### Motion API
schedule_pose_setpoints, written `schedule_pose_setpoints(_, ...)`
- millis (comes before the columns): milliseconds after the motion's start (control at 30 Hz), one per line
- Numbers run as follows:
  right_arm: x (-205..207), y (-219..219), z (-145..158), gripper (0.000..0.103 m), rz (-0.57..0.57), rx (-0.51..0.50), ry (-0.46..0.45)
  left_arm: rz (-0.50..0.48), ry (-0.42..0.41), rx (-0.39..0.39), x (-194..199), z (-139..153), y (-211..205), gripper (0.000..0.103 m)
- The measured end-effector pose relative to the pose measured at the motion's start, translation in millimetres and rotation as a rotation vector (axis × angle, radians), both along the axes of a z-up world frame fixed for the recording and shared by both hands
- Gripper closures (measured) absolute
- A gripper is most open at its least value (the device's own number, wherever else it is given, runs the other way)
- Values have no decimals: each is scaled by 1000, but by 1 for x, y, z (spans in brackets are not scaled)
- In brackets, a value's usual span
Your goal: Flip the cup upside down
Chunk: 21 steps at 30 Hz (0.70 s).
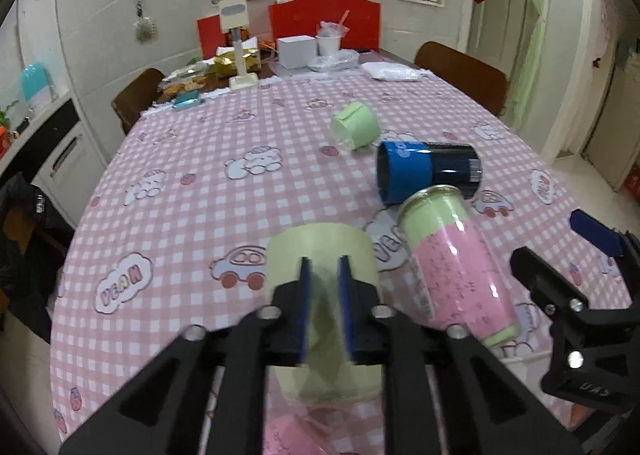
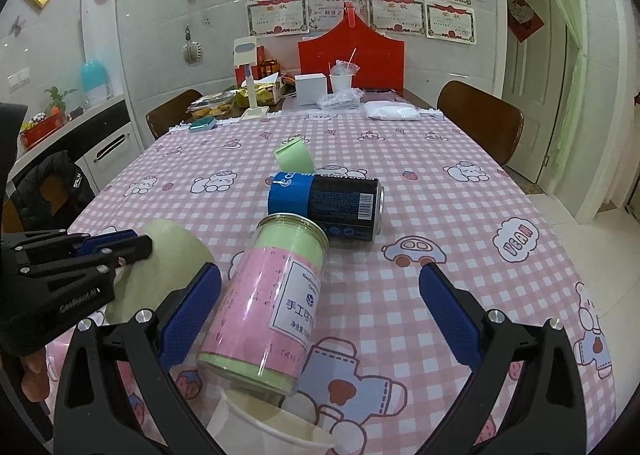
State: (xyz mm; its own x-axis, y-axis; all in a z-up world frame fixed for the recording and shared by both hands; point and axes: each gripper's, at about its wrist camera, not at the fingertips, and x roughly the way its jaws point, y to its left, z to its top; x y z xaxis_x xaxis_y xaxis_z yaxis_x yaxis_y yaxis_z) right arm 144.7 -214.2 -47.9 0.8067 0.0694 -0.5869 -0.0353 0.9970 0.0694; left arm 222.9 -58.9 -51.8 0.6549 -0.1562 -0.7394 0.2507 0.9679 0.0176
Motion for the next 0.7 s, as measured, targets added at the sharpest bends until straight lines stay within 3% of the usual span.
schedule_pose_setpoints(33,-1,0,0,8,1,-1,1,0,9,4,0,-1,-1,60)
schedule_pose_setpoints(67,-1,0,-1,8,1,-1,4,3,17,17,0,-3,-2,56)
schedule_pose_setpoints(233,2,-2,-4,8,-4,8,15,23,19,53,4,-10,-3,41)
schedule_pose_setpoints(433,8,2,-9,8,11,8,32,72,10,131,12,-20,0,39)
schedule_pose_setpoints(700,14,8,-13,8,35,-2,45,77,36,117,22,-28,9,31)
